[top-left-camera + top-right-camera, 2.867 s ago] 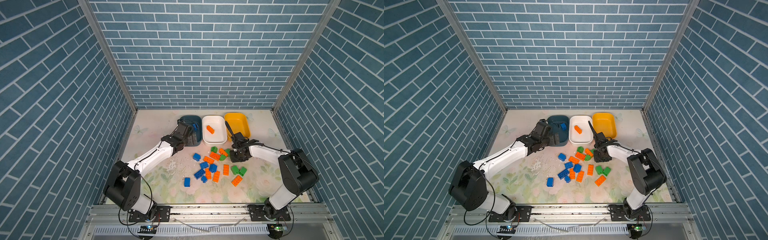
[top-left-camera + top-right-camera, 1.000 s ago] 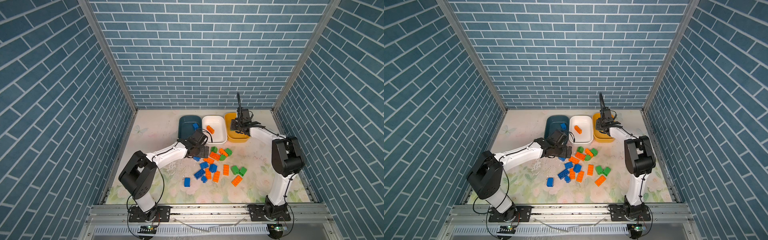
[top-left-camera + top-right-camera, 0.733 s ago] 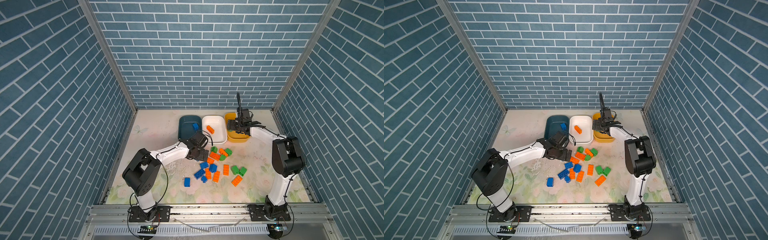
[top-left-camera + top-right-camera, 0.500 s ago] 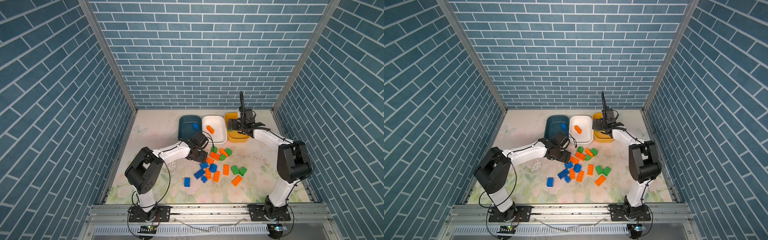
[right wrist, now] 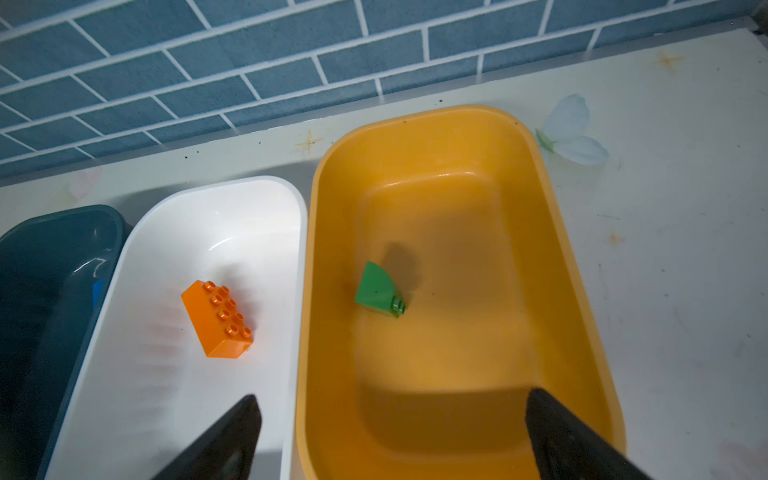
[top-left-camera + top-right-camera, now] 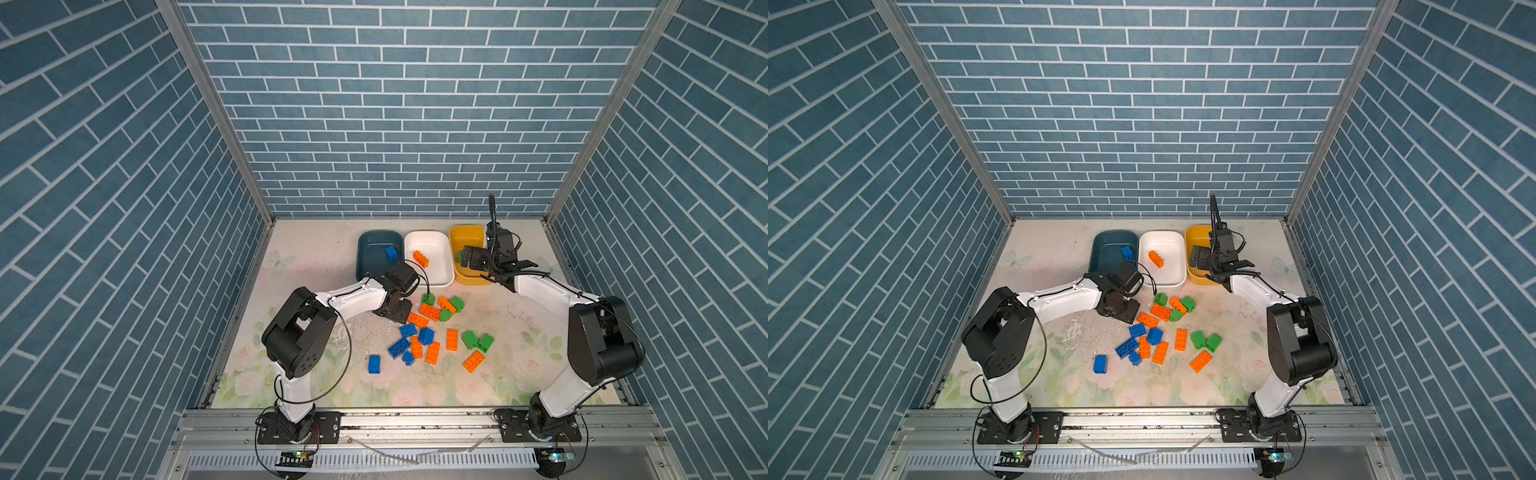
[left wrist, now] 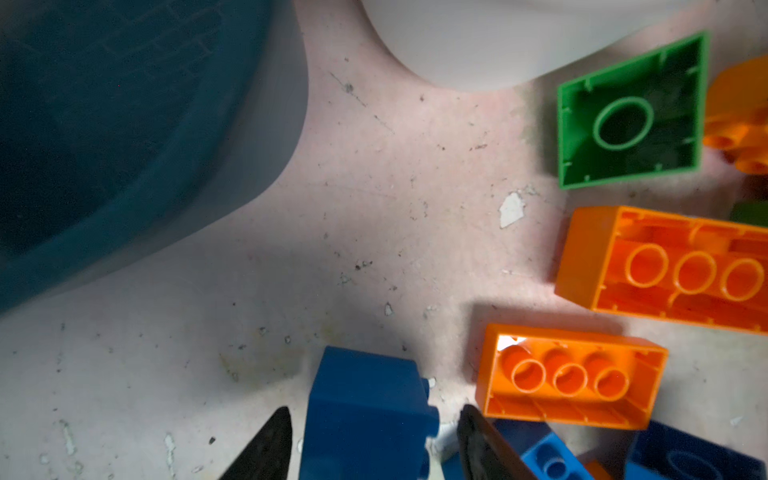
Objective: Sort the legos into containers by color
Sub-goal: 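Drop the green brick into the yellow tub while the left gripper reaches for blue, then close the left gripper on a blue brick while the right gripper withdraws, then carry the blue brick with the left gripper and drop it into the teal tub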
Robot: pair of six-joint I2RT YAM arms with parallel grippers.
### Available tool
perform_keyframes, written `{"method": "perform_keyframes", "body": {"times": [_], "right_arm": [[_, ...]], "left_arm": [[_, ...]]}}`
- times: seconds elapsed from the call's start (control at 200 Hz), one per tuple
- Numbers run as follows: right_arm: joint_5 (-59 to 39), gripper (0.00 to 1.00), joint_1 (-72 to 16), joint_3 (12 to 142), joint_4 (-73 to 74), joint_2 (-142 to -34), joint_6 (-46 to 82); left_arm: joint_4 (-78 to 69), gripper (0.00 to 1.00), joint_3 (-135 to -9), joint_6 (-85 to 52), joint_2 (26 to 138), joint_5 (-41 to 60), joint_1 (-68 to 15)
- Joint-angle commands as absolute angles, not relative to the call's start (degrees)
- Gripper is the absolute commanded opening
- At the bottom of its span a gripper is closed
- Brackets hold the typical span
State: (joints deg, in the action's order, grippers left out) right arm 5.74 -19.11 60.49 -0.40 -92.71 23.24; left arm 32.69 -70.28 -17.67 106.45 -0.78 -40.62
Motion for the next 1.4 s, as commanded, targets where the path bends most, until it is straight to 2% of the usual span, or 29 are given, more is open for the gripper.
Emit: {"method": "perform_keyframes", "body": {"times": [0.0, 0.155, 0.26, 0.58, 0.755, 1.015, 1.21, 1.39], "right_arm": [[7.75, 0.99, -19.06, 55.75, 2.25, -86.50, 26.57], [14.85, 0.99, -18.93, 47.94, 1.90, -77.87, 26.22], [17.97, 0.99, -18.79, 44.05, 2.05, -73.70, 26.57], [10.51, 0.99, -18.81, 42.71, 0.89, -71.23, 22.97], [7.13, 0.99, -18.89, 43.64, 1.18, -72.15, 20.81], [6.05, 0.99, -19.24, 45.27, -0.89, -73.30, 21.17], [3.97, 0.99, -19.90, 45.32, 0.96, -74.07, 22.14], [2.05, 0.99, -20.88, 45.75, 0.98, -74.55, 22.15]], "left_arm": [[33.41, 0.61, -71.35, -16.46, 108.31, 0.44, -40.17], [33.26, 0.57, -72.07, -16.89, 109.92, -0.70, -40.17], [32.86, 0.49, -71.97, -17.43, 110.69, -0.10, -40.10], [29.22, 0.27, -68.81, -20.80, 106.32, -2.03, -40.08], [27.25, 0.23, -66.63, -22.05, 101.50, -3.75, -40.08], [26.45, 0.22, -67.82, -23.61, 96.06, -5.17, -38.96], [26.17, 0.22, -72.51, -26.06, 98.29, -6.15, -35.66], [26.04, 0.22, -77.91, -30.37, 103.67, -3.15, -30.63]]}}
